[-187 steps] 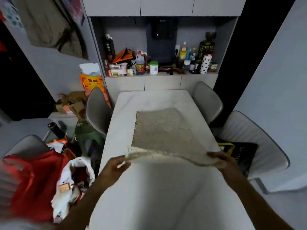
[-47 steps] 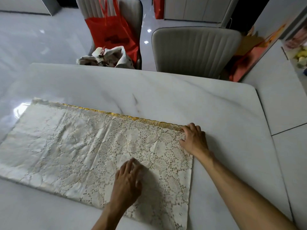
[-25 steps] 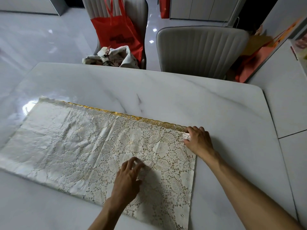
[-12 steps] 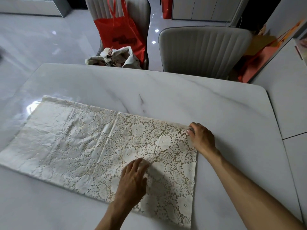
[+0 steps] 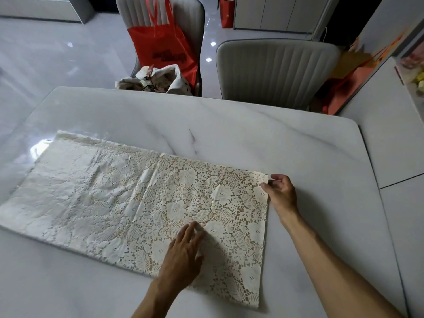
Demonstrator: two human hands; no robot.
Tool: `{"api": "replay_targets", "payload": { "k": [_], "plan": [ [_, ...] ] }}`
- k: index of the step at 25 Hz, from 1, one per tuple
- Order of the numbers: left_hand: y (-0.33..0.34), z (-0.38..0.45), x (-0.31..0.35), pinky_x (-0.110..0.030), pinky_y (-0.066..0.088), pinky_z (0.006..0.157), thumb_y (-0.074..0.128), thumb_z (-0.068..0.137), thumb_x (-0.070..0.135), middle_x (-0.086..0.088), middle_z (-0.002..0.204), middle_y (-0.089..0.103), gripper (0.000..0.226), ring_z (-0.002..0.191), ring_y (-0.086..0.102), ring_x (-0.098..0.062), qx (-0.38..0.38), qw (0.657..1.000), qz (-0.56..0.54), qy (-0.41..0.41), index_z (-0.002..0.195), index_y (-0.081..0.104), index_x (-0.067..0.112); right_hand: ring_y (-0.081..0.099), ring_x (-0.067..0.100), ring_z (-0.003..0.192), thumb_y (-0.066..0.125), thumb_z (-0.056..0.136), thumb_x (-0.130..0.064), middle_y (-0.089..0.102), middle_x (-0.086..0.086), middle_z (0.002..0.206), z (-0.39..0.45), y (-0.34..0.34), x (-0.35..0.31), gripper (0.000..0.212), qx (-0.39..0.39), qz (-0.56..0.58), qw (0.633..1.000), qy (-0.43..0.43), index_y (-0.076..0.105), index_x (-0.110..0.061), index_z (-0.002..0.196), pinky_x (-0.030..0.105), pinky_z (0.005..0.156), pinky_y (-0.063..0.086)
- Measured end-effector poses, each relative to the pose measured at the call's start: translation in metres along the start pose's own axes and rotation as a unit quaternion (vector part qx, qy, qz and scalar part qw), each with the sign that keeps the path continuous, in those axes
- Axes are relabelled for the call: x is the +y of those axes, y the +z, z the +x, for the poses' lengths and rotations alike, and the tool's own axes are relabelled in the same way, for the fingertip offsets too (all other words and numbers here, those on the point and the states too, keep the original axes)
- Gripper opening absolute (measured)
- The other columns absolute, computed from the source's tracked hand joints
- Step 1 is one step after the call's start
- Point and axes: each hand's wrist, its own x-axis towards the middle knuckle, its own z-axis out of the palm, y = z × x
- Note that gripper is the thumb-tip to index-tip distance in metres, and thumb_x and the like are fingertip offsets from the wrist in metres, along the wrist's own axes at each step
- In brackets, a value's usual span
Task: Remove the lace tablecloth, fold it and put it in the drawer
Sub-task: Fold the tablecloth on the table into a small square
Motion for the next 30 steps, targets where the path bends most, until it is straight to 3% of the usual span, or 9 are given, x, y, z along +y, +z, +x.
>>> {"api": "replay_targets", "payload": {
  "k": [2,5,11,14,17,20,23,26,30],
  "plan": [
    [0.0,-0.002,0.0,-0.039,0.015,0.123,0.051,0.095,0.041,0.002,0.164,-0.002,0.067,0.15,-0.003,-0.019,-0.001,1.0,-0.005,0.002,0.153,0.017,0.031,0.068,0.015,0.096,0.08,0.074,-0.01,0.071,0.0,0.105,-0.006,-0.002,0.007,0.048,-0.038,0.021,0.999,0.008,0.056,-0.023,0.115,0.028,0.082,0.052],
    [0.005,-0.007,0.0,-0.039,0.017,0.122,0.052,0.095,0.039,0.004,0.164,-0.002,0.067,0.15,-0.004,-0.019,-0.005,1.0,-0.007,0.009,0.152,0.019,0.031,0.064,0.0,0.097,0.079,0.074,-0.01,0.067,-0.008,0.113,-0.005,0.001,0.005,0.059,-0.069,-0.052,0.995,-0.053,0.055,-0.029,0.124,0.022,0.082,0.05],
    [0.011,-0.008,-0.004,-0.04,0.019,0.122,0.056,0.092,0.035,0.004,0.164,-0.004,0.071,0.15,-0.005,-0.019,-0.007,1.0,-0.003,0.019,0.152,0.019,0.032,0.061,0.018,0.104,0.078,0.073,-0.004,0.059,0.004,0.121,0.006,0.005,-0.013,0.072,-0.055,0.074,0.995,0.047,0.046,-0.024,0.135,0.029,0.084,0.048],
    [0.01,-0.009,-0.005,-0.04,0.019,0.122,0.057,0.092,0.034,0.004,0.163,-0.007,0.074,0.15,-0.007,-0.019,-0.014,1.0,0.005,0.024,0.153,0.015,0.031,0.063,0.015,0.098,0.077,0.075,-0.012,0.064,-0.003,0.114,-0.019,0.006,-0.007,0.05,-0.062,-0.121,0.987,-0.089,0.061,-0.025,0.121,0.032,0.083,0.053],
    [0.007,-0.009,-0.004,-0.038,0.018,0.122,0.057,0.092,0.033,0.003,0.164,-0.007,0.075,0.15,-0.007,-0.02,-0.023,0.999,0.01,0.028,0.153,0.014,0.03,0.056,0.023,0.108,0.076,0.076,-0.023,0.061,0.0,0.121,-0.016,0.005,-0.011,0.029,0.015,-0.297,0.937,-0.182,0.071,-0.024,0.105,0.038,0.091,0.048],
    [0.008,-0.01,-0.004,-0.038,0.018,0.122,0.058,0.091,0.032,0.002,0.164,-0.005,0.077,0.15,-0.006,-0.02,-0.019,0.999,0.011,0.027,0.154,0.014,0.029,0.061,0.019,0.1,0.077,0.076,-0.021,0.065,0.0,0.115,-0.004,0.002,-0.016,0.043,-0.051,-0.219,0.972,-0.068,0.063,-0.021,0.117,0.035,0.088,0.051],
    [0.009,-0.011,-0.004,-0.039,0.019,0.122,0.06,0.09,0.031,0.001,0.164,-0.003,0.078,0.15,-0.004,-0.02,-0.019,0.999,0.004,0.026,0.153,0.016,0.028,0.065,0.012,0.079,0.079,0.075,-0.019,0.071,0.002,0.105,-0.005,-0.005,-0.013,0.039,-0.079,-0.136,0.987,0.043,0.06,-0.019,0.11,0.026,0.068,0.051],
    [0.003,-0.011,-0.003,-0.039,0.023,0.121,0.063,0.088,0.027,0.003,0.164,0.003,0.073,0.151,0.0,-0.019,-0.021,0.999,-0.027,0.026,0.151,0.025,0.028,0.051,0.01,0.045,0.077,0.077,-0.029,0.065,0.007,0.084,-0.024,-0.019,-0.009,0.033,-0.129,-0.147,0.97,0.142,0.062,-0.011,0.1,0.021,0.04,0.034],
    [-0.001,-0.02,0.002,-0.042,0.03,0.117,0.064,0.087,0.025,0.001,0.161,0.02,0.063,0.148,0.015,-0.021,0.013,0.999,-0.04,0.001,0.145,0.039,0.027,0.053,0.009,0.039,0.076,0.077,-0.045,0.068,0.007,0.092,-0.095,-0.034,0.018,0.043,-0.26,-0.221,0.914,0.219,0.058,-0.016,0.101,0.02,0.034,0.038]
  ]
}}
